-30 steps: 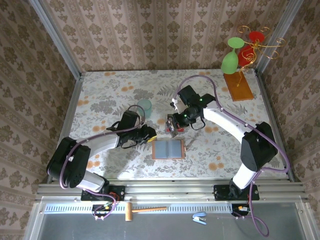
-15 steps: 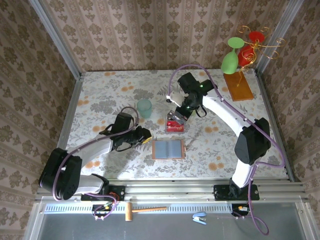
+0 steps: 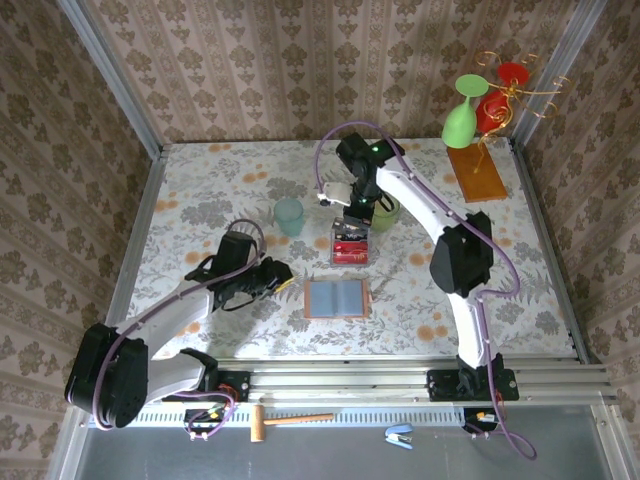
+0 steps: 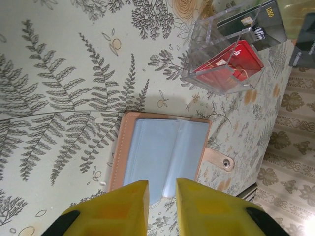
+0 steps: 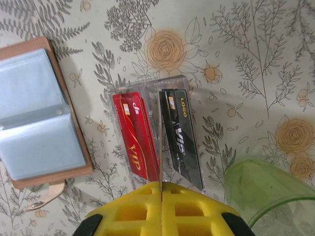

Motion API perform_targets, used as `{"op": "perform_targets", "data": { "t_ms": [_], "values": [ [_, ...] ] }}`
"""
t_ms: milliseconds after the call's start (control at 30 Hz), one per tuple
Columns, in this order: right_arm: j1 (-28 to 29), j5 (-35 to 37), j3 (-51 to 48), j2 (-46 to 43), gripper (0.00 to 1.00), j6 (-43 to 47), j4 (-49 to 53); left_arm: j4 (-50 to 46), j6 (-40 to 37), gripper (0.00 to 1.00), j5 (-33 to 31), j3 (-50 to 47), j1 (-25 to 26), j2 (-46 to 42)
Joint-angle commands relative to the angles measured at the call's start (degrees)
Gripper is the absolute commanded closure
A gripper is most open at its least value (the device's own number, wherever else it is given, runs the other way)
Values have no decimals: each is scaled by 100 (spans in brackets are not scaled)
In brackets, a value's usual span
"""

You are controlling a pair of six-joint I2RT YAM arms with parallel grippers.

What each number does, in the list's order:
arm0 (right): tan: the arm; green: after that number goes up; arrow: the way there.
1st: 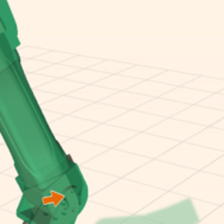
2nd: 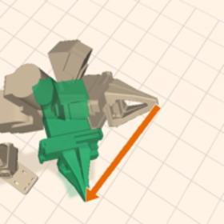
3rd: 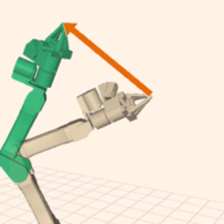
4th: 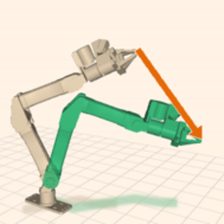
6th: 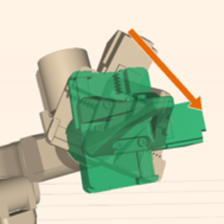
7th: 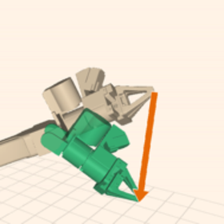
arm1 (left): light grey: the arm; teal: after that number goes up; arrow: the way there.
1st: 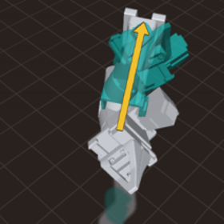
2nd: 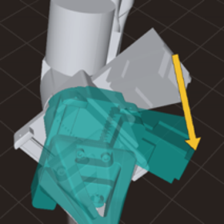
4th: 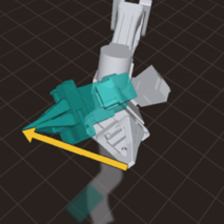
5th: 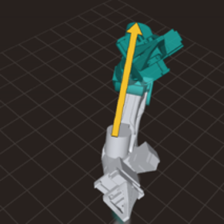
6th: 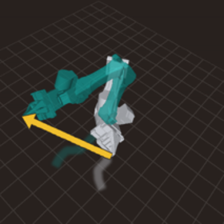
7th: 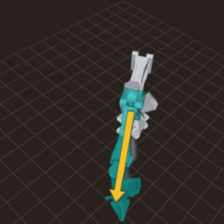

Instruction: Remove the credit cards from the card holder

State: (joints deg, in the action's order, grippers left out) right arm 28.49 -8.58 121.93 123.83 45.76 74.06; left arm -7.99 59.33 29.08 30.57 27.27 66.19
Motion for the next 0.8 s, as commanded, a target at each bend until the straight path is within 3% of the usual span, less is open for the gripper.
{"op": "perform_targets", "data": {
  "t_ms": [0,767],
  "values": [
    [-43,260,474,306,100,426,680,-240,-9,78,-119,-111,-46,-162],
    [-37,335,1340,1343,100,896,1093,-577,56,77,-263,-95,-46,-265]
  ]
}}
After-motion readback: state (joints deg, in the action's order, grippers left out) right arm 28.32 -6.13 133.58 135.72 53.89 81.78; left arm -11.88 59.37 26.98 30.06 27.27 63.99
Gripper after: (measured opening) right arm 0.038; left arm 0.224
